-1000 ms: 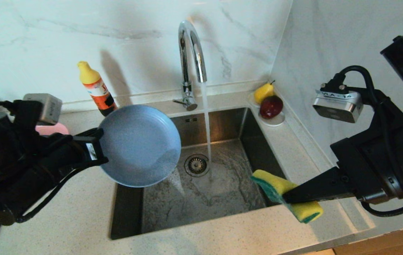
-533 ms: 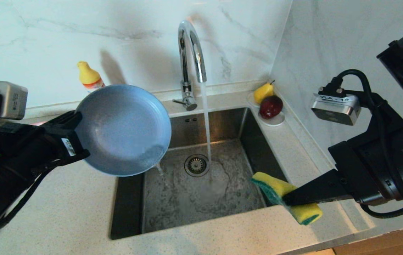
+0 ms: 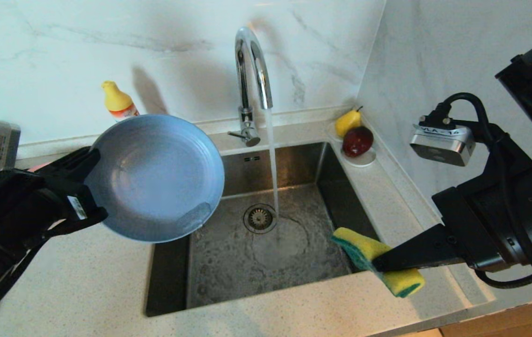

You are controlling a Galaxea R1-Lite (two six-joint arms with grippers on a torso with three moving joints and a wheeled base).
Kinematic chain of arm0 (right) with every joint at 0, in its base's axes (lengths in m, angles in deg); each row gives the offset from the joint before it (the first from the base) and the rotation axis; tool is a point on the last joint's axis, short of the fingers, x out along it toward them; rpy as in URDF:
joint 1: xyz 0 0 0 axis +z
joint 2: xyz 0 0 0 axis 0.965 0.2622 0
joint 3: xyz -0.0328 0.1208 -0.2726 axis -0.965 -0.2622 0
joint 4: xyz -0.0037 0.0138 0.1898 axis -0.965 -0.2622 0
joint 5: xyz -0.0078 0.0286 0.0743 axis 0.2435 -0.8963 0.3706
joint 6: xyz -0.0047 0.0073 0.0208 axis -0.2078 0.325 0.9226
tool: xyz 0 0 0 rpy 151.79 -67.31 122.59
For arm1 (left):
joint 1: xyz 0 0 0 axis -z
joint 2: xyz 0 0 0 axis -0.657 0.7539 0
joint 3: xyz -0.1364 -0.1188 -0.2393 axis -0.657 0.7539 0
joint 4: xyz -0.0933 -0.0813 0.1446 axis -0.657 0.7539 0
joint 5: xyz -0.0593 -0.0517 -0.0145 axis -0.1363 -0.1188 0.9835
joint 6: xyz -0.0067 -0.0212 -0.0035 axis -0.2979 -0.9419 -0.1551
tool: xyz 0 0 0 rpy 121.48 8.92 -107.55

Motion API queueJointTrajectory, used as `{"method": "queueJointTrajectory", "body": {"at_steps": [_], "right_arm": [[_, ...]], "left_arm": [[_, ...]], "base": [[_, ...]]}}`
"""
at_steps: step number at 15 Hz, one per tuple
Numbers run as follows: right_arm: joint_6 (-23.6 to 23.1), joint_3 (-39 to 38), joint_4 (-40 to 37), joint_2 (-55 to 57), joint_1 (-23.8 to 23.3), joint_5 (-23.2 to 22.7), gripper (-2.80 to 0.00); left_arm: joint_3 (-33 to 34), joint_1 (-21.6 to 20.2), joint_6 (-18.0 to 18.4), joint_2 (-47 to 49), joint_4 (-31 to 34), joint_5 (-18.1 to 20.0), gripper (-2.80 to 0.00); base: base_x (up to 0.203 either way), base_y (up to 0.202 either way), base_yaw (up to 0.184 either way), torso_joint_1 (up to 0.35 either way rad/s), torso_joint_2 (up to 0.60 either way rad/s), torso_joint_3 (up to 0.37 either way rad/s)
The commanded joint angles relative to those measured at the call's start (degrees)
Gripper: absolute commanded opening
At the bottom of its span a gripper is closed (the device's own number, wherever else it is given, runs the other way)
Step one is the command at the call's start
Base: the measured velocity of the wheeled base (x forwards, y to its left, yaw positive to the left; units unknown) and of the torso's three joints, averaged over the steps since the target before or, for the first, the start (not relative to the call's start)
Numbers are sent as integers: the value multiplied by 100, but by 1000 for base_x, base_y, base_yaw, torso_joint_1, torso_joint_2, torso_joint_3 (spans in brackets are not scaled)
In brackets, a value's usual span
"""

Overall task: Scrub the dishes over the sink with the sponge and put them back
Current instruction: Rinse the plate

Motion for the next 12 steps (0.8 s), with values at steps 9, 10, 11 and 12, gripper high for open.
{"method": "queueJointTrajectory", "body": {"at_steps": [9,10,11,12], "right_arm": [[7,-2,-27,24,11,-22,-280],[7,-5,-24,-3,11,-16,-280],[15,-29,-18,-1,11,12,-280],[8,-36,-25,-24,11,13,-280]], "left_arm": [[94,-9,165,-352,23,215,-280],[80,-10,59,-298,22,181,-280],[78,-10,-284,-275,95,165,-280],[37,-14,-615,-282,379,153,-280]], "base": [[0,0,0,0,0,0],[0,0,0,0,0,0],[0,0,0,0,0,0],[0,0,0,0,0,0]]}}
